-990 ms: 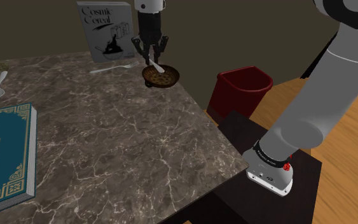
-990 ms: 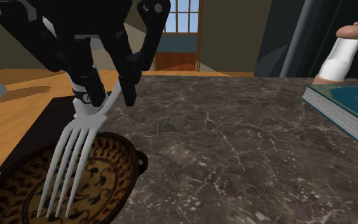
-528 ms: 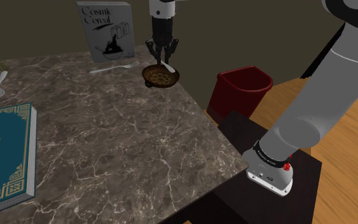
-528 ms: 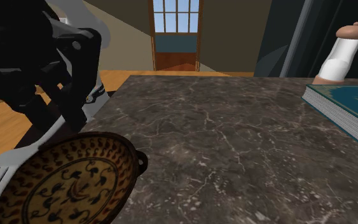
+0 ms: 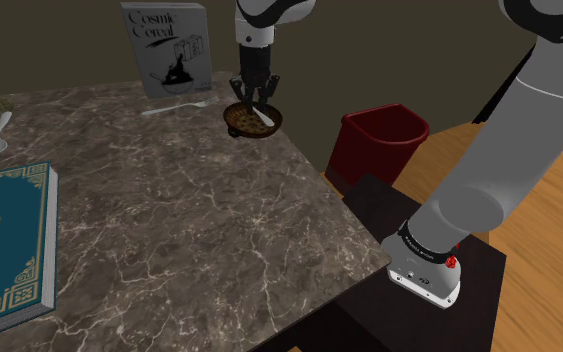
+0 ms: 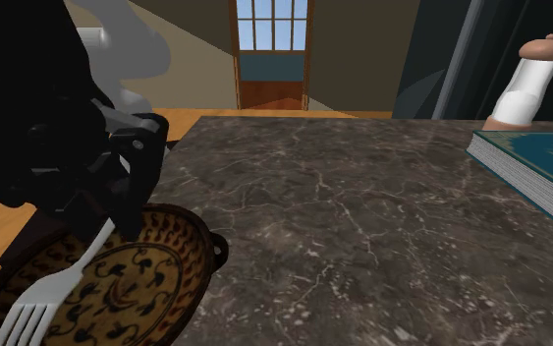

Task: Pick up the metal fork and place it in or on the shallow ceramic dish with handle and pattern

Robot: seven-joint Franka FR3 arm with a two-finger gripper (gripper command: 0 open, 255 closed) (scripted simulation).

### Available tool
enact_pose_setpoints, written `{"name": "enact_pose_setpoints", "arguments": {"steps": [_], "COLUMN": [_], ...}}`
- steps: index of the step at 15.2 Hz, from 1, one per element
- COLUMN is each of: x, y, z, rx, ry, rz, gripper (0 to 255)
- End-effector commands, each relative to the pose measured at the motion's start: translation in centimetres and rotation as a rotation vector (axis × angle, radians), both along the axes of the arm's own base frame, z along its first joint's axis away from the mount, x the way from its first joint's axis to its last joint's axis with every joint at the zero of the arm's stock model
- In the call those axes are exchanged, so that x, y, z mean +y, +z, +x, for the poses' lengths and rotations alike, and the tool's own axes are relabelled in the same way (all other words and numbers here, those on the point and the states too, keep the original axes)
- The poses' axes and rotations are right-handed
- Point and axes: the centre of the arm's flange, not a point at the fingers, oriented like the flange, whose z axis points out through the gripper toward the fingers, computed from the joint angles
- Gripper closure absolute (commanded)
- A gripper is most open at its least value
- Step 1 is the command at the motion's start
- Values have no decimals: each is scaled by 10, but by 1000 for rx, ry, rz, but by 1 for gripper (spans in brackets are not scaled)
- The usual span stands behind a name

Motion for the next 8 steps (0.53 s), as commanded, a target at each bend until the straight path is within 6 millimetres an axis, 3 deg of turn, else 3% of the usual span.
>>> {"name": "enact_pose_setpoints", "arguments": {"steps": [1, 6, 7, 8], "x": [0, 0, 0, 0], "y": [-3, -3, -3, -3], "z": [0, 0, 0, 0], "rx": [-1, -1, -1, -1], "ry": [0, 0, 0, 0], "rz": [0, 0, 0, 0], "gripper": [255, 255, 0, 0]}}
